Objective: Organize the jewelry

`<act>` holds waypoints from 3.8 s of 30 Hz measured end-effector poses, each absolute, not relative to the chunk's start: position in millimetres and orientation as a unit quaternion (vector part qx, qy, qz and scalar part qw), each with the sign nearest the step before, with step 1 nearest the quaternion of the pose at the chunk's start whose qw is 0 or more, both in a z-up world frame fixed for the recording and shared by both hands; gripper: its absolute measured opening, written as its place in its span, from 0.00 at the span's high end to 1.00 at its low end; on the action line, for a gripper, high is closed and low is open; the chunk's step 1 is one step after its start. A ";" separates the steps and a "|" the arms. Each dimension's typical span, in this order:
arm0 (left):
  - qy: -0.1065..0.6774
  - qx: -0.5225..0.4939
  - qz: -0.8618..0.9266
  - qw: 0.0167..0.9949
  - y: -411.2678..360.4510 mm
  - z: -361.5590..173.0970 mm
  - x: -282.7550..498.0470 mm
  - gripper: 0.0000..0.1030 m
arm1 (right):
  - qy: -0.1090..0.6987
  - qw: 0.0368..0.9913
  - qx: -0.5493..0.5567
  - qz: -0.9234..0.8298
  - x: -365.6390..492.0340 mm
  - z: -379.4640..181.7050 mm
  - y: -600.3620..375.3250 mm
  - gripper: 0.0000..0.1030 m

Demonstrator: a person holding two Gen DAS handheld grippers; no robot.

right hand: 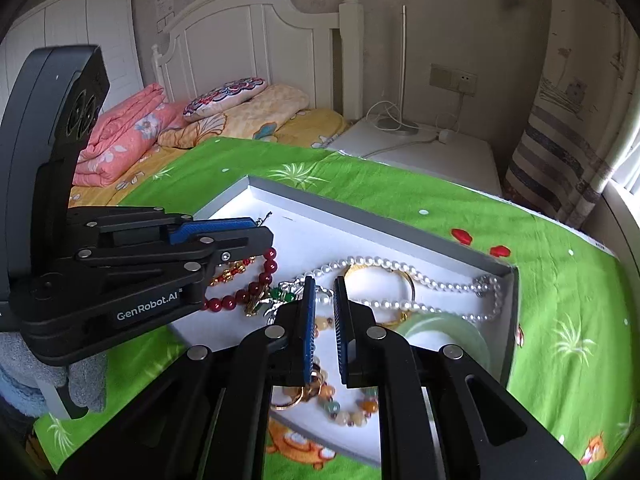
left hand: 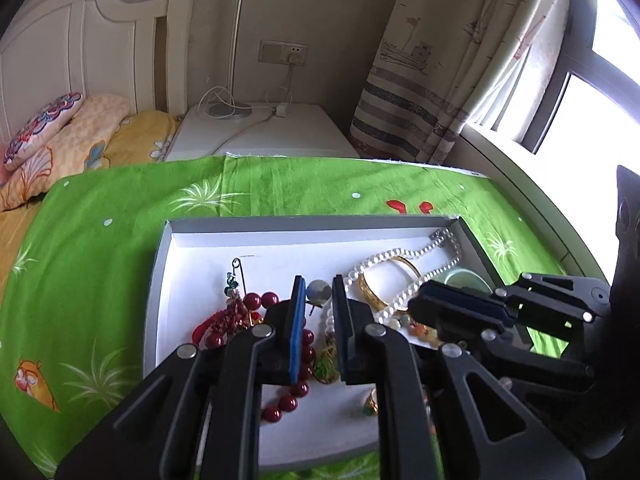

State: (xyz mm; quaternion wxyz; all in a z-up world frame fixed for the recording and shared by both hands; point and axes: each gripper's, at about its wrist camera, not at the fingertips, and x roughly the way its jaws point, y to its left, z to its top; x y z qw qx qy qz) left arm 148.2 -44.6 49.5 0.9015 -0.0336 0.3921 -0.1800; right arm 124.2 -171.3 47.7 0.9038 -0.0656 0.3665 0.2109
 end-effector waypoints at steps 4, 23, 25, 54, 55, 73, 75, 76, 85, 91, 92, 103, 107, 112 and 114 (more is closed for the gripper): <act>0.403 -0.061 -0.182 0.895 -39.2 47.1 172.8 0.88 | 0.382 0.893 -0.094 0.218 147.4 38.5 -152.8 0.89; 0.375 -0.095 -0.146 0.910 -15.2 63.1 181.2 0.45 | 0.405 0.882 -0.047 0.237 182.9 47.5 -153.1 0.67; 0.338 -0.061 -0.113 0.932 -15.6 83.6 161.6 0.27 | 0.383 0.894 -0.028 0.231 173.7 67.2 -168.9 0.54; 0.292 -0.041 -0.066 0.953 6.3 57.2 25.9 0.02 | 0.383 0.915 -0.009 0.125 20.4 31.1 -295.7 0.22; 0.295 -0.035 -0.073 0.952 2.7 54.9 22.0 0.02 | 0.398 0.909 -0.015 0.122 14.0 24.0 -295.5 0.28; 0.313 0.005 -0.122 0.942 -20.2 38.1 3.1 0.02 | 0.427 0.893 -0.059 0.126 -29.0 2.9 -271.3 0.85; 0.315 0.000 -0.123 0.941 -18.7 37.4 3.8 0.02 | 0.415 0.899 -0.060 0.126 -23.4 9.8 -267.2 0.85; 0.316 -0.003 -0.123 0.941 -17.6 37.0 4.0 0.02 | 0.405 0.903 -0.058 0.128 -18.2 16.2 -264.2 0.85; 0.322 -0.045 -0.117 0.938 -0.9 35.7 9.4 0.02 | 0.364 0.920 -0.042 0.141 80.1 39.0 -229.0 0.85; 0.323 -0.048 -0.116 0.938 0.4 35.3 9.5 0.02 | 0.371 0.918 0.020 0.135 104.7 35.5 -246.4 0.76; 0.321 -0.045 -0.115 0.939 -1.4 36.3 8.7 0.02 | 0.367 0.920 0.034 0.136 101.2 39.5 -252.7 0.64; 0.288 0.035 -0.053 0.956 -47.3 58.6 5.4 0.02 | 0.156 0.983 0.018 0.094 -34.0 110.6 -250.9 0.04; 0.303 0.022 -0.039 0.952 -48.8 47.1 14.4 0.02 | 0.227 0.973 0.005 0.043 -19.9 77.8 -244.3 0.04; 0.331 0.009 -0.038 0.943 -40.1 33.9 22.2 0.02 | 0.288 0.956 0.036 0.040 -1.3 38.9 -240.9 0.04; 0.335 0.005 -0.039 0.942 -37.2 32.2 22.8 0.02 | 0.311 0.950 0.028 0.028 4.4 33.1 -235.6 0.04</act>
